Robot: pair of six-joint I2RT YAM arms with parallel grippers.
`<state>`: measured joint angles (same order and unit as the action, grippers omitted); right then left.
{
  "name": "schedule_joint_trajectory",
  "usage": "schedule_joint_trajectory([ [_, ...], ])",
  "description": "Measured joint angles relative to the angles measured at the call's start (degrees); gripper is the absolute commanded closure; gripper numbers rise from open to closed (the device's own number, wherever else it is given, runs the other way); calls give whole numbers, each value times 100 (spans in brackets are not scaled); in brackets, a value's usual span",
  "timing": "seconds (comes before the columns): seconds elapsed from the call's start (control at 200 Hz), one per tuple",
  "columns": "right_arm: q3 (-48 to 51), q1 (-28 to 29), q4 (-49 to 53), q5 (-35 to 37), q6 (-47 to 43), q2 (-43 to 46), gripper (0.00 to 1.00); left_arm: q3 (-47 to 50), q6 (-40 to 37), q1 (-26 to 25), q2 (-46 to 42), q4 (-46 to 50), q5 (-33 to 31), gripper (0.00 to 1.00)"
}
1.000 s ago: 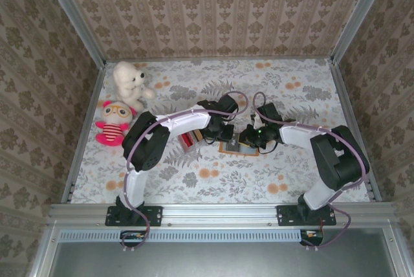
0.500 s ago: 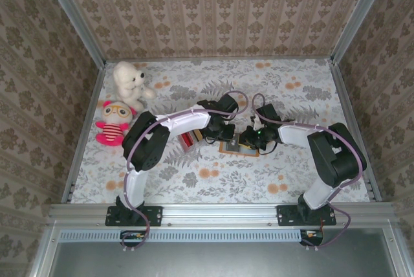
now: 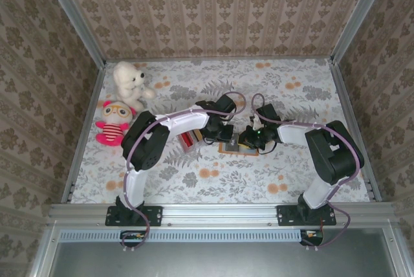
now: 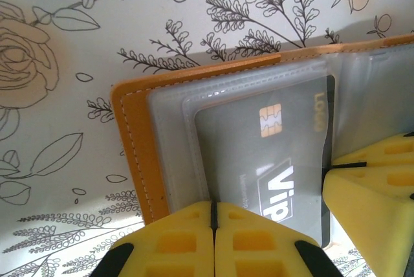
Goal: Take the credit cards out of the card holder
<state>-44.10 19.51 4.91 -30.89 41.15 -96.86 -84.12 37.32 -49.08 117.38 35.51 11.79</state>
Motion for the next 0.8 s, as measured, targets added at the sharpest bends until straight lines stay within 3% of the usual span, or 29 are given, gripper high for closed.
schedule_joint_trajectory([
  [0.25, -2, 2, 66, 63, -46, 39, 93, 0, 2, 4, -2, 2, -35, 84],
  [0.65, -11, -79, 605, 415, -199, 354, 94, 48, 2, 33, -13, -37, -26, 83],
  [0.8, -11, -79, 608, 459, -197, 398, 90, 48, 0, 44, -22, -39, 17, 83],
])
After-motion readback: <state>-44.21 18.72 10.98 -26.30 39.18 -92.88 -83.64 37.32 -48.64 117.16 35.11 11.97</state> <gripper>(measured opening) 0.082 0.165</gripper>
